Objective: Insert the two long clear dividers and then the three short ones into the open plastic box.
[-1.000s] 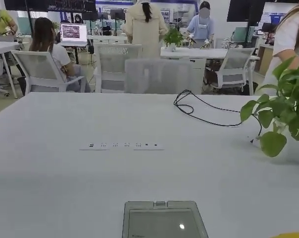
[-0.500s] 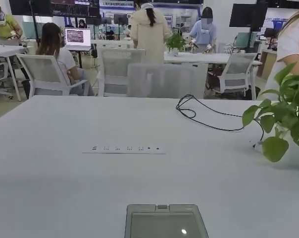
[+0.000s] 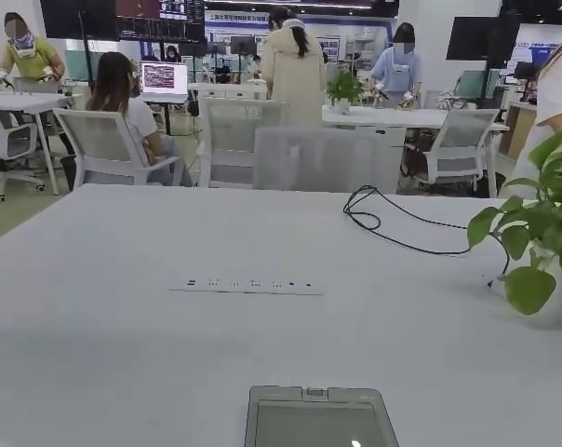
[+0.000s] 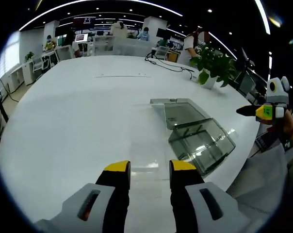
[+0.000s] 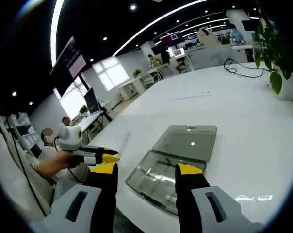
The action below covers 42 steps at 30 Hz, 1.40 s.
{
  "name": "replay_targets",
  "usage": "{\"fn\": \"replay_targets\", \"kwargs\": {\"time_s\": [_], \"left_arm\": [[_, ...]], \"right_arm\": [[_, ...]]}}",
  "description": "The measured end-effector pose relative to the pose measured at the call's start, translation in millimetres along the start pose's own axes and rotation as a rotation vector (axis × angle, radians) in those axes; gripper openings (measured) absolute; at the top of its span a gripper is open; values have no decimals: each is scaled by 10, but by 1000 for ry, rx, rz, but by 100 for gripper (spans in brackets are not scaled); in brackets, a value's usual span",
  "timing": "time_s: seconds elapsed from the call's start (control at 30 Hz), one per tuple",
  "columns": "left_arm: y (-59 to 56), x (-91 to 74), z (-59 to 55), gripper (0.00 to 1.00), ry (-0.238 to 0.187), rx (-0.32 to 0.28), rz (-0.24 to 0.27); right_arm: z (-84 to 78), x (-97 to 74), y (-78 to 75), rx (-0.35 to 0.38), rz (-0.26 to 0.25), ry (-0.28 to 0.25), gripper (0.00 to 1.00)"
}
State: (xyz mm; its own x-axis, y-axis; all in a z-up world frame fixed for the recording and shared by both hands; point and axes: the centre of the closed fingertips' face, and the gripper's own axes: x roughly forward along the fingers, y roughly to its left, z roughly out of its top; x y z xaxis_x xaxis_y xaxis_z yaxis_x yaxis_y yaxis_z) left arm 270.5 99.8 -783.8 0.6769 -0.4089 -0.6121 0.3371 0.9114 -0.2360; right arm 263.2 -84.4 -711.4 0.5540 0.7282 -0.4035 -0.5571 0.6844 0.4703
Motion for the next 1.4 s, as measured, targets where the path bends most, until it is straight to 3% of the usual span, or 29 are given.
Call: {"fn": "replay_targets", "kwargs": {"time_s": [0.1, 0.23, 0.53, 0.73, 1.1, 1.4], "left_arm": [[-100, 17, 31, 30, -33, 15, -15], [-257, 22, 115, 30, -96, 21, -54], [-561, -6, 231, 30, -180, 40, -105], [-695, -38, 254, 30, -196, 81, -133], [-883, -93, 304, 30, -231, 73, -175], [-1020, -127, 337, 30, -251, 45, -222]], "right_arm": [[-2, 71, 18, 8, -13, -20, 48], [30, 173, 43, 80, -18, -65, 44], [40, 374, 206, 121, 3, -99, 37], [19, 501, 305, 153, 22, -106, 33], [-2, 645, 459, 179, 65, -125, 27], [9, 692, 526, 154, 72, -144, 18]]}}
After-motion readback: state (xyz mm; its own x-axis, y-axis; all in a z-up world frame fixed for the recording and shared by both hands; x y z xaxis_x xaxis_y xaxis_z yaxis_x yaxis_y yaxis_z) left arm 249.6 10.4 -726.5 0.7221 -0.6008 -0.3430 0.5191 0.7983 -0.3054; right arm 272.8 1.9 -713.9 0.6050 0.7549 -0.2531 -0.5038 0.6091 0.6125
